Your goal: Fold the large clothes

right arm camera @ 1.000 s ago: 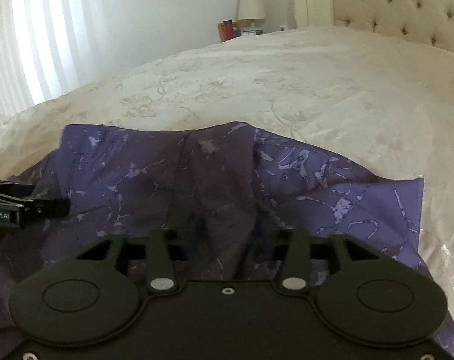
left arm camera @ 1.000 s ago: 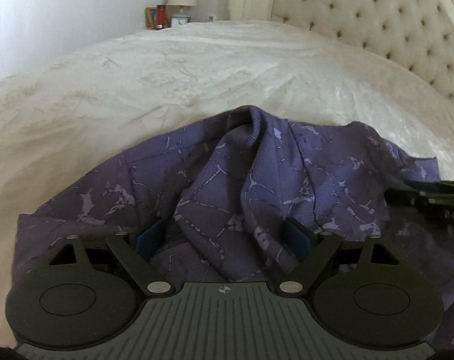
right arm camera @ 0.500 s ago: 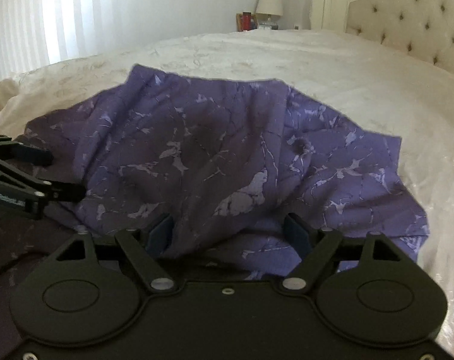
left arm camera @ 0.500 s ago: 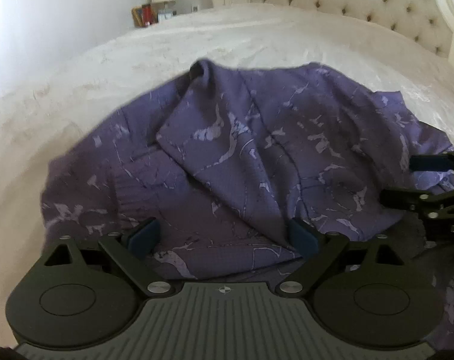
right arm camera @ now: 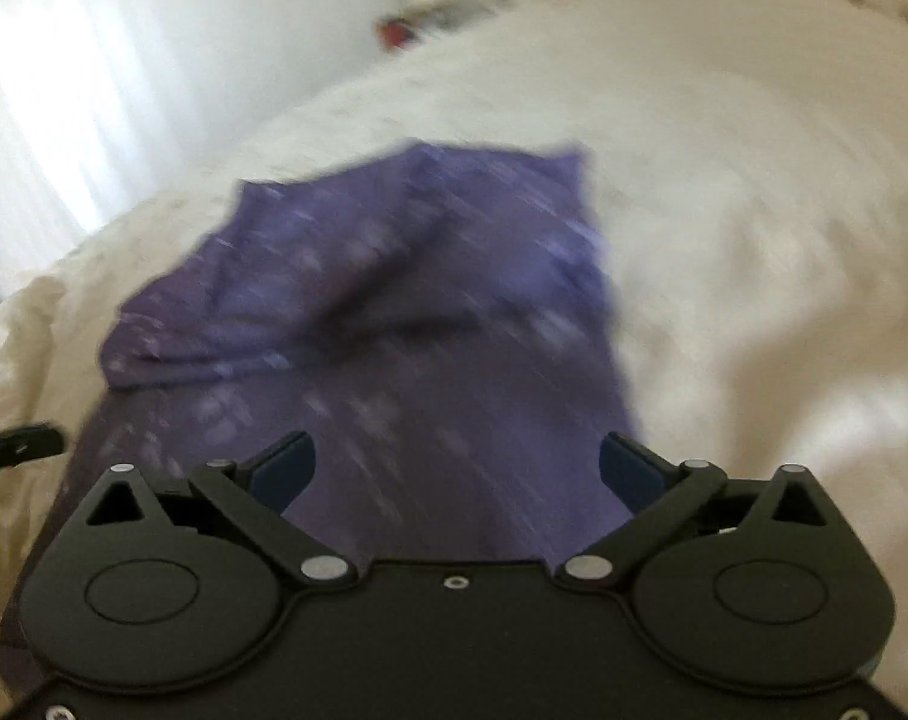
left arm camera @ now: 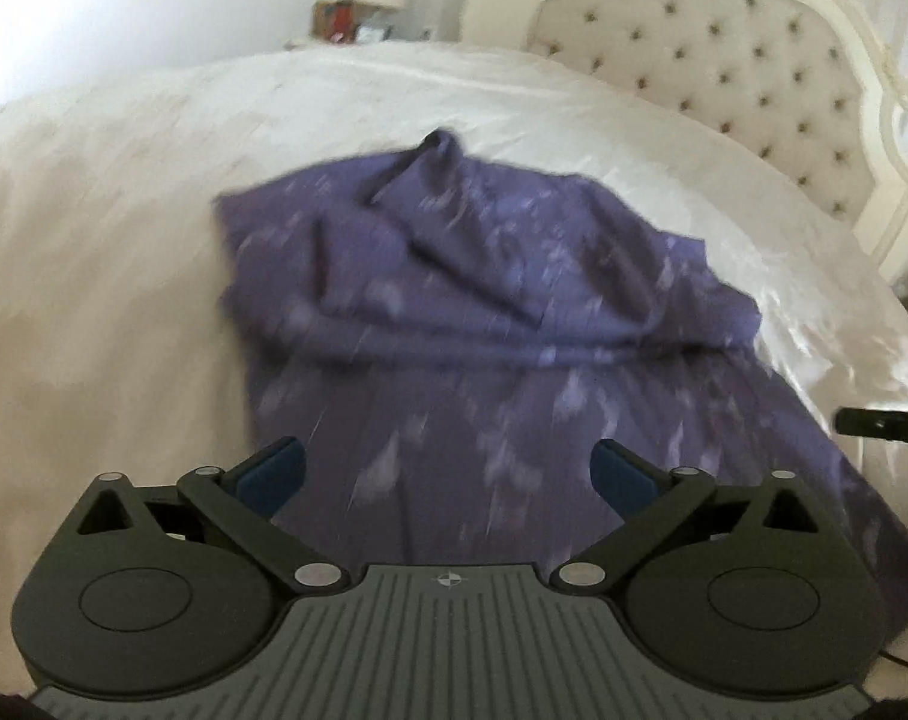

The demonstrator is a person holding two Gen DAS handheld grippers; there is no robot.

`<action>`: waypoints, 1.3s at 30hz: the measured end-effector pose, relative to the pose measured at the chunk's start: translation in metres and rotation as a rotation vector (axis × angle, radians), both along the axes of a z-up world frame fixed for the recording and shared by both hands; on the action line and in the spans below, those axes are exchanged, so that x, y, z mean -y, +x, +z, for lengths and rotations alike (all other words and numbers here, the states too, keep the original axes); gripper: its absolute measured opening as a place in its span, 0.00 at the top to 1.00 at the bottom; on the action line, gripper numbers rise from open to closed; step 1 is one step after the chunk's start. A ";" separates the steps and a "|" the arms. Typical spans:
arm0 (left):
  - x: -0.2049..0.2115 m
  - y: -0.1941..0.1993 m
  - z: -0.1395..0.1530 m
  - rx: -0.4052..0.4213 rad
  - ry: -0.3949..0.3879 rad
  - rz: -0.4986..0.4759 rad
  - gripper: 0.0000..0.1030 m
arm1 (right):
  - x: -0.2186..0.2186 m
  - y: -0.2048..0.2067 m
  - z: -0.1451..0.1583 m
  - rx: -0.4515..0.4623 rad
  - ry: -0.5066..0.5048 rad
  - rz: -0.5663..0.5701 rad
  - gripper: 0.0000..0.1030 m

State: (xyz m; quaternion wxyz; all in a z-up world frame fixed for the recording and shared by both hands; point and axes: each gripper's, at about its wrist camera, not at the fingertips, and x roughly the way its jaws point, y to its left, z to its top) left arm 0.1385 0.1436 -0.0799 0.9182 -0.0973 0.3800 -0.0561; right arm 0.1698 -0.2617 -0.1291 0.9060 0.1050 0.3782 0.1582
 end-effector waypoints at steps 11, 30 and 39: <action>-0.021 -0.065 -0.021 -0.148 -0.016 0.069 0.00 | 0.057 -0.031 -0.016 -0.270 0.089 -0.138 0.01; -0.010 -0.088 -0.050 -0.271 0.019 0.028 0.00 | -0.001 -0.052 -0.048 -0.437 -0.080 0.159 0.00; -0.011 -0.093 -0.046 -0.300 -0.027 0.008 0.01 | -0.005 -0.047 -0.056 -0.459 -0.018 0.160 0.00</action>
